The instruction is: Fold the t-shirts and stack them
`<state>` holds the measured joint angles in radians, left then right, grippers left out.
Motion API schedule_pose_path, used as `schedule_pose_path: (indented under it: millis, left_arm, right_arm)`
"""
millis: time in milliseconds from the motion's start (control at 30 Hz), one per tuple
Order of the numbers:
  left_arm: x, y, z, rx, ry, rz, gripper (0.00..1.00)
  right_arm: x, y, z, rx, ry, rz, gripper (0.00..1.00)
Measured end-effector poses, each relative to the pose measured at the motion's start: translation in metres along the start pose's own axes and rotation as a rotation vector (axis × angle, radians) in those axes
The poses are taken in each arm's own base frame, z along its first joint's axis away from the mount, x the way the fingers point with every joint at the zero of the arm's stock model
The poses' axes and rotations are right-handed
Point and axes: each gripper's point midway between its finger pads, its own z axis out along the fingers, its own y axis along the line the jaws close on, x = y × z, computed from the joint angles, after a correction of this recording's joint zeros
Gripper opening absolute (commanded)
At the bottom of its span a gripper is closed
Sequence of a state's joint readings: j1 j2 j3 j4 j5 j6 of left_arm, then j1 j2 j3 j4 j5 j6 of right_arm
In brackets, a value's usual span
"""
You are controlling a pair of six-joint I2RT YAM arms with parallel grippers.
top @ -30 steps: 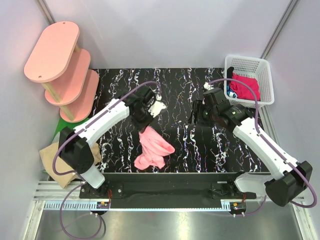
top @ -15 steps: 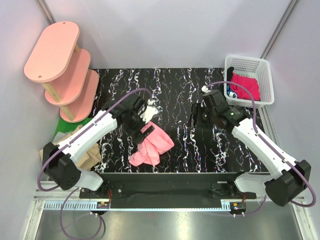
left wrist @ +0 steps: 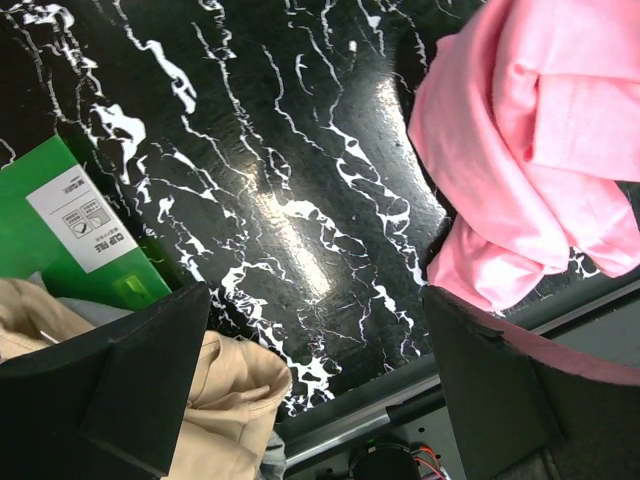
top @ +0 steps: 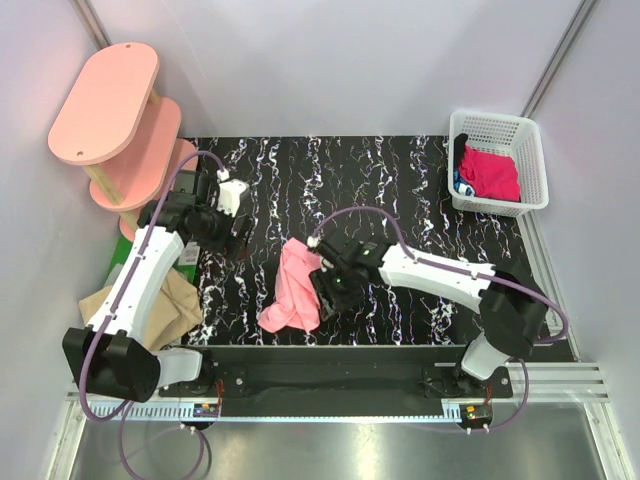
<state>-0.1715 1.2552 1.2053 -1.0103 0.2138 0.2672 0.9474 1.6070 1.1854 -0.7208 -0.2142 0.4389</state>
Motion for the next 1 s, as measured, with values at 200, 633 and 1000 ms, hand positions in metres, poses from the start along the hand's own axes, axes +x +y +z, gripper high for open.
schedule_pose_path:
  millis: [200, 633, 1000]
  left_arm:
    - [-0.001, 0.003, -0.003, 0.003, -0.015, -0.015, 0.93]
    - [-0.004, -0.006, -0.008, 0.044, -0.05, -0.008, 0.94]
    - [-0.006, -0.011, -0.013, 0.061, -0.075, 0.003, 0.94]
  right_arm:
    - [0.028, 0.022, 0.022, 0.005, 0.087, -0.087, 0.55]
    - [0.021, 0.034, 0.052, 0.023, 0.127, -0.12, 0.55]
    - [0.012, 0.033, 0.077, 0.039, 0.14, -0.14, 0.0]
